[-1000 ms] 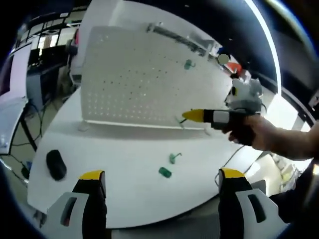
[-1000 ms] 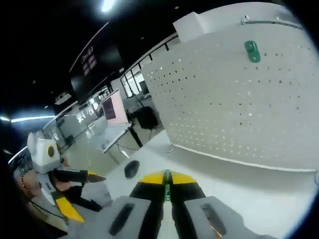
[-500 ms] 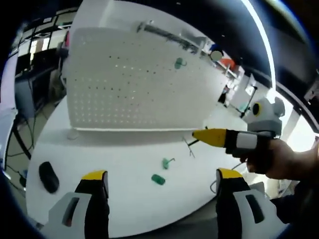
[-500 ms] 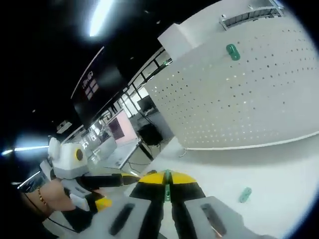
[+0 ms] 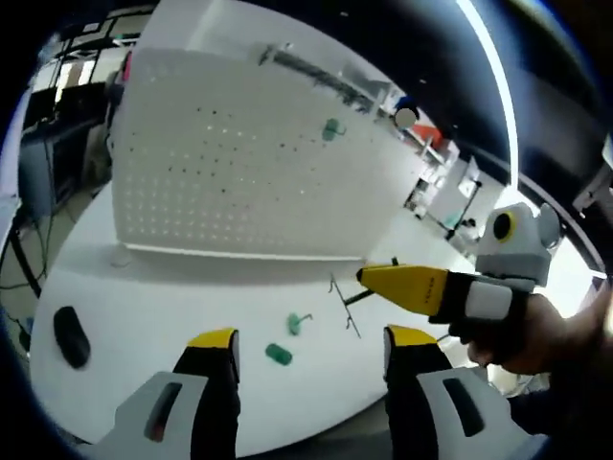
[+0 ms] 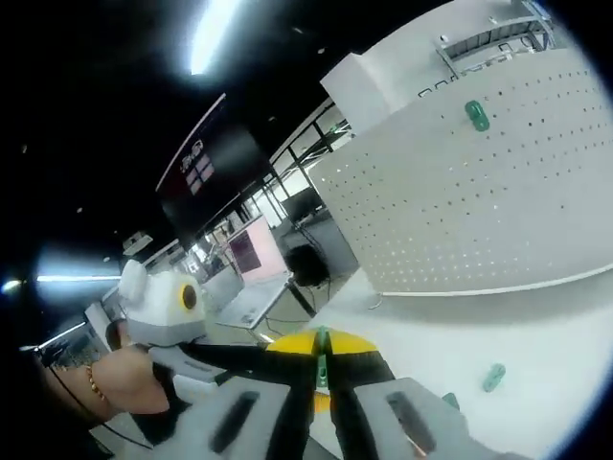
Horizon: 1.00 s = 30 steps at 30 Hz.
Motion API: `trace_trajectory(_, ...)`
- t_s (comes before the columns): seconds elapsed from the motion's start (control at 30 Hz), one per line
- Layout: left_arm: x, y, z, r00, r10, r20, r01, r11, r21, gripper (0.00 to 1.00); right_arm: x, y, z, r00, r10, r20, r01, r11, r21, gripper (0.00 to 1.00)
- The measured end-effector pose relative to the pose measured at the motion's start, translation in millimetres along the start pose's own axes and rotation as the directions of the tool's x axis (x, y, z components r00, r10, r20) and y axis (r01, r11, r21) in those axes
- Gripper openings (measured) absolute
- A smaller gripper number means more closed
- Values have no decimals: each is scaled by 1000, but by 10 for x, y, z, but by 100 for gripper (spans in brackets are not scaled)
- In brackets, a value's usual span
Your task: Insert the hook assembly into the mounting plate slot until the hook locks in place.
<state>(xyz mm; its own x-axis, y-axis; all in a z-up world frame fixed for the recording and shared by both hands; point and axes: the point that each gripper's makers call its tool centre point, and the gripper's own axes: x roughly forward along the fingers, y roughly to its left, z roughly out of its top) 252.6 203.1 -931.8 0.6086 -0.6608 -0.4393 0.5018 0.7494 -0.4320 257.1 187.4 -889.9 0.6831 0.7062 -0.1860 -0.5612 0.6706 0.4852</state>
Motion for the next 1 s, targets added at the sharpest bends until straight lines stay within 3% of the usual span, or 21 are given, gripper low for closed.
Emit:
trace_trajectory(0.33, 22, -66, 33, 999, -42, 16, 42, 999, -17, 35, 40, 75, -9, 1000, 28, -5, -29, 999, -26, 0)
trace_trajectory(0.47, 34, -142, 47, 996, -85, 26, 85, 996, -16, 16, 44, 70, 8, 1000, 27, -2, -28, 999, -35, 0)
trace_trajectory(0.73, 64, -187, -1, 993, -114, 12, 115, 992, -50, 11, 33, 87, 0, 1000, 21, 7, -21, 999, -34, 0)
trace_trajectory(0.87, 63, -222, -8, 994, -111, 2, 111, 994, 4, 6, 21, 100, -17, 1000, 17, 2, -17, 999, -52, 0)
trace_trajectory(1.0, 56, -224, 12, 992, -127, 25, 128, 991, -49, 5, 0, 101, 20, 1000, 14, 11, -13, 998, -68, 0)
